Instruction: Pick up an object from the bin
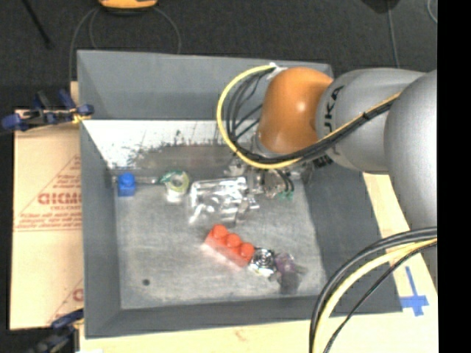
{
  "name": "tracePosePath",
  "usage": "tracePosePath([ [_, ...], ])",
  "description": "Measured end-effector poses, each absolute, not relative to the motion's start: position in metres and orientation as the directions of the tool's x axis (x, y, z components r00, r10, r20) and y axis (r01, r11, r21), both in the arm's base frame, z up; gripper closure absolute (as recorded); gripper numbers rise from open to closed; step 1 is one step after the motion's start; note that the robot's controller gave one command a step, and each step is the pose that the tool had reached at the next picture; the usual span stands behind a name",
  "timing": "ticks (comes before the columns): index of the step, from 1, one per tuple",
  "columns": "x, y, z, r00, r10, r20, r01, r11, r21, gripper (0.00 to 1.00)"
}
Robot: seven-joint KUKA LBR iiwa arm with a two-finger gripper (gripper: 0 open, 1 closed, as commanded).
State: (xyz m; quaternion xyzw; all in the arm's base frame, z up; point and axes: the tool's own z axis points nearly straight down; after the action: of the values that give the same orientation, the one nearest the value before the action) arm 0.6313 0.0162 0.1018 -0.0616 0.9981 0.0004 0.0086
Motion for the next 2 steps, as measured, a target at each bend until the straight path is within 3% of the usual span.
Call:
tracePosePath([
  [1, 0.6483, 0.0267, 0.0783, -0.936, -0.350, -0.020, -0.350, 0.937, -0.008, 0.00],
  [2, 0.6476, 0.0262, 0.0802, -0.937, -0.348, -0.012, -0.348, 0.937, -0.005, 1.00],
])
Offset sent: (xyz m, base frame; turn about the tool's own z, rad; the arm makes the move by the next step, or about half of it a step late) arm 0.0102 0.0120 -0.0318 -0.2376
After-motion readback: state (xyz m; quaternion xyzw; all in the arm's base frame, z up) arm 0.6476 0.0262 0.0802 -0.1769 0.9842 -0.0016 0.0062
